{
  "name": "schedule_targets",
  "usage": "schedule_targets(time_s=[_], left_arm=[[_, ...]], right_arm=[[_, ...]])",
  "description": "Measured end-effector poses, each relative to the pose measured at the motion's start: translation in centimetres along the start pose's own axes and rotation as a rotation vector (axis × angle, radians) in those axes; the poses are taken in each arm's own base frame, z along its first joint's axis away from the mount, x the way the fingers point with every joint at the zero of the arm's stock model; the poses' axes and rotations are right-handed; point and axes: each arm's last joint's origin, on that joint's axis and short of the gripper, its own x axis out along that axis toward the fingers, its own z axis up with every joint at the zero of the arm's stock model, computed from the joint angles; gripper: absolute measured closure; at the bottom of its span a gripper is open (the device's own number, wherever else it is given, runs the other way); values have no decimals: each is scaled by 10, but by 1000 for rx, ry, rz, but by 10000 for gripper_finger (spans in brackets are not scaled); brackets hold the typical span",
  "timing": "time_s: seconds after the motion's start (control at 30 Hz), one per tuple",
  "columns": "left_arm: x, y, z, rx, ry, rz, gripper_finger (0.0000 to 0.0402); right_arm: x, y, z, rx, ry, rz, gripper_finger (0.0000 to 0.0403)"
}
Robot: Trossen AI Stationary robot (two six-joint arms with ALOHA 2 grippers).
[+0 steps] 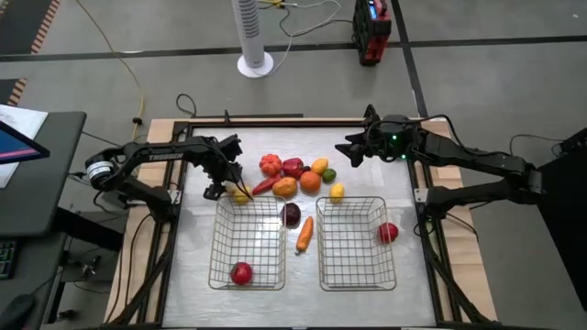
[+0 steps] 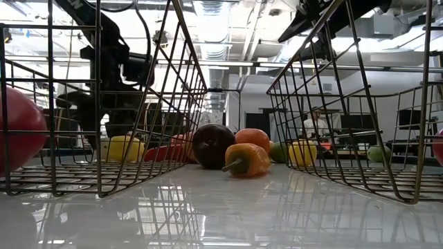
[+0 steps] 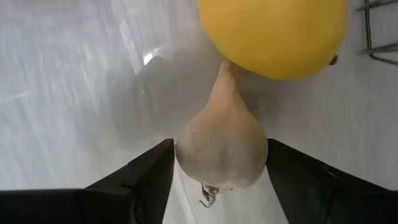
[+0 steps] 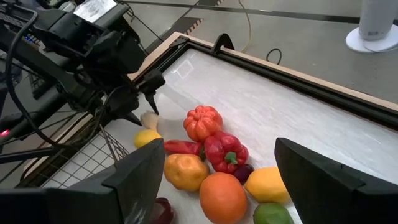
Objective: Sort produce into baskets
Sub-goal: Put the garlic into the right brown wire basket
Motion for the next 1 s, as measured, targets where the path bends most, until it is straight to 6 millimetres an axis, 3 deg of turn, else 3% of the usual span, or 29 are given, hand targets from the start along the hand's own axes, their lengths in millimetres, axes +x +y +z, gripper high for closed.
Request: schedule_targets(time_s=[0.27, 0.7, 0.87, 1.0], left_arm=[[-14, 1, 4, -94, -48, 34, 240], [-93, 9, 30, -155, -316, 217, 237], [-117, 2, 53, -187, -494, 121, 237], [-124, -12, 86, -221, -599, 71, 237]], right_arm=[[0, 0, 0, -3, -6, -3, 72], [0, 1, 0, -2, 4, 16, 72], [0, 6, -4, -12, 55, 96, 72], [-1, 11, -9, -31, 93, 115, 72]])
